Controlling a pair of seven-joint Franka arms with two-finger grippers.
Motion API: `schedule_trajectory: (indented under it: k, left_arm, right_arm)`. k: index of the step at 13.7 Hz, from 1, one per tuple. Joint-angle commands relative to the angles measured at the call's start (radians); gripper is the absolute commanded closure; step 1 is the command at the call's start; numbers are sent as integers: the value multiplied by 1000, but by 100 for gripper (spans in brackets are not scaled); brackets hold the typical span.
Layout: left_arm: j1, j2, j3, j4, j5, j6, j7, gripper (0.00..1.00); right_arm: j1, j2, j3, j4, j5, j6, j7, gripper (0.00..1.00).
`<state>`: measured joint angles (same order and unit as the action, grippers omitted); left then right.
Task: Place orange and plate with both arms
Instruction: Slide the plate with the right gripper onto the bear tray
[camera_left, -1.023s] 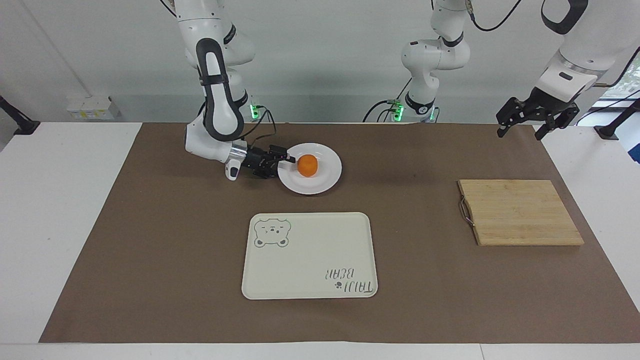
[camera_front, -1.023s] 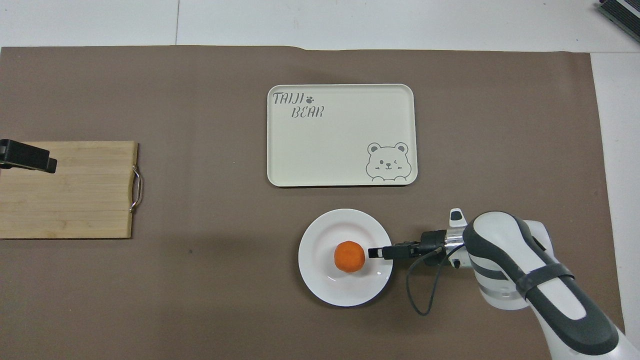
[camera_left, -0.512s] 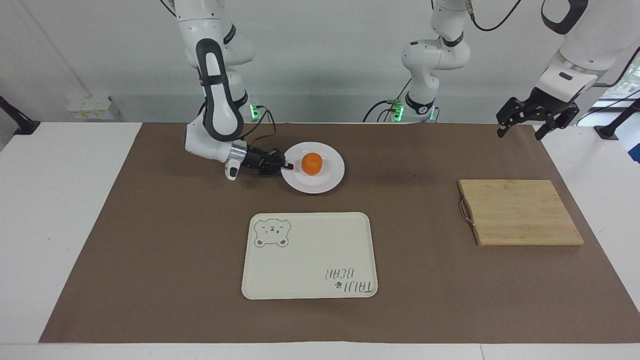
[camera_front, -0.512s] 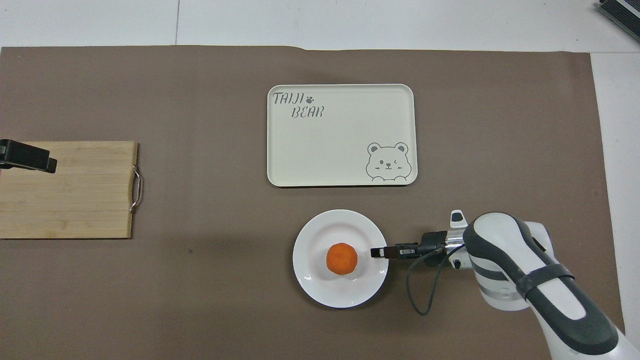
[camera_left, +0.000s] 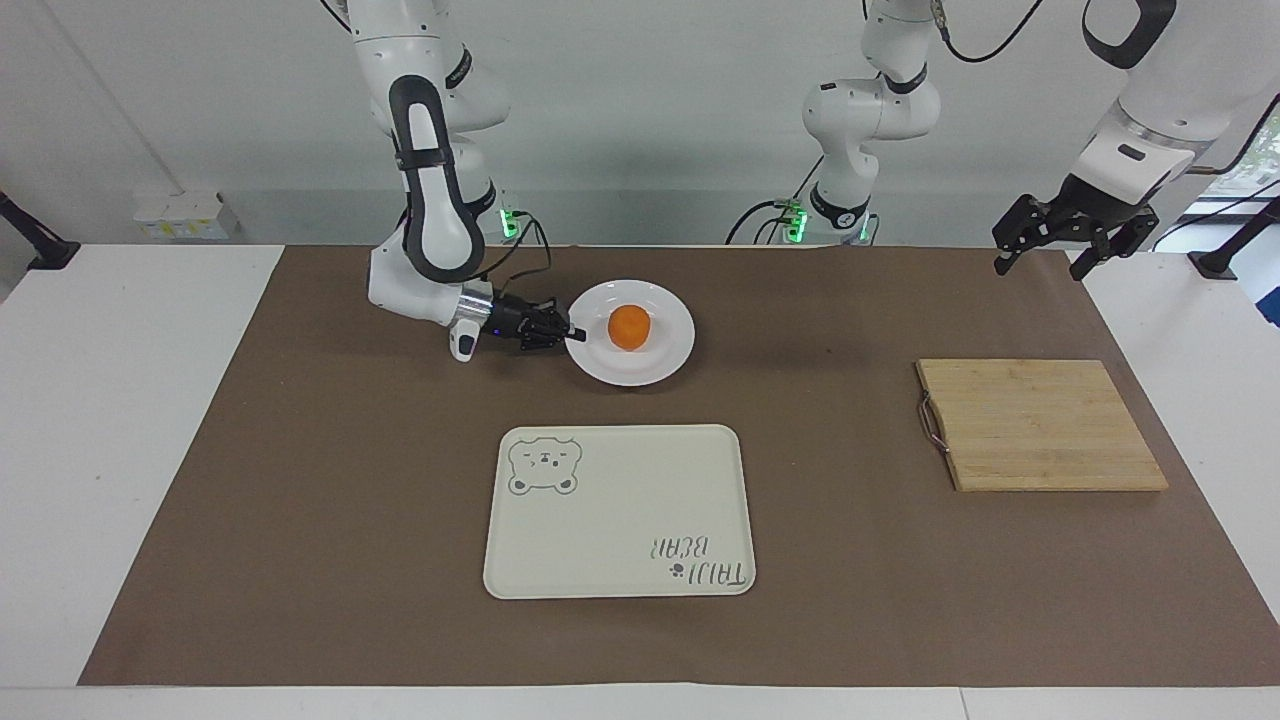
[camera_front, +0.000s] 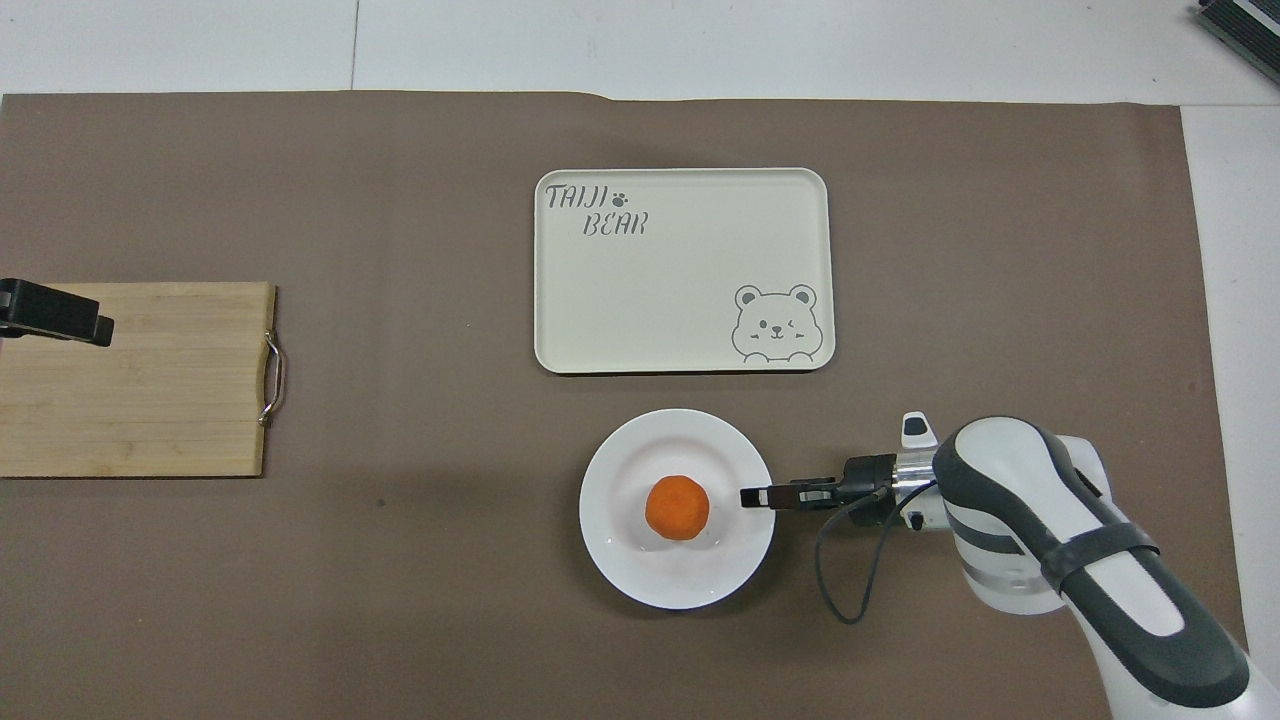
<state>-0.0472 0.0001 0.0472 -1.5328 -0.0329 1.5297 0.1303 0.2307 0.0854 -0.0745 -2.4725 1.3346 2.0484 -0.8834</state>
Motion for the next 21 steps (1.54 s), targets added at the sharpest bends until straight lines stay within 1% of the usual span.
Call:
schedule_trajectory:
  k: [1,4,6,11,15,17,20,21]
  left_arm:
    - [1,8,0,19,8,-16,9,0]
    - [1,8,0,19,8,-16,9,0]
    - [1,8,0,19,8,-16,9,0]
    - [1,8,0,19,8,-16,9,0]
    - [1,8,0,19,8,-16,9,0]
    - [1,8,0,19,8,-16,9,0]
    - [1,8,0,19,8,-16,9,0]
    - [1,8,0,19,8,-16,9,0]
  right_arm:
    - [-46,25,4,72,35,-63,12,100]
    - [-82,69,1,154,35,-90,20,100]
    - [-83,111,1,228,28,-85,53,100]
    - [-60,243,-1,501,-43,-45,315,100]
    - [-54,350,1,709,-135,-28,499,100]
    - [-42,388,1,777,-152,19,561,100]
    - [-48,470,12,854,-141,32,561,100]
    - [-48,490,12,865,-140,39,552,100]
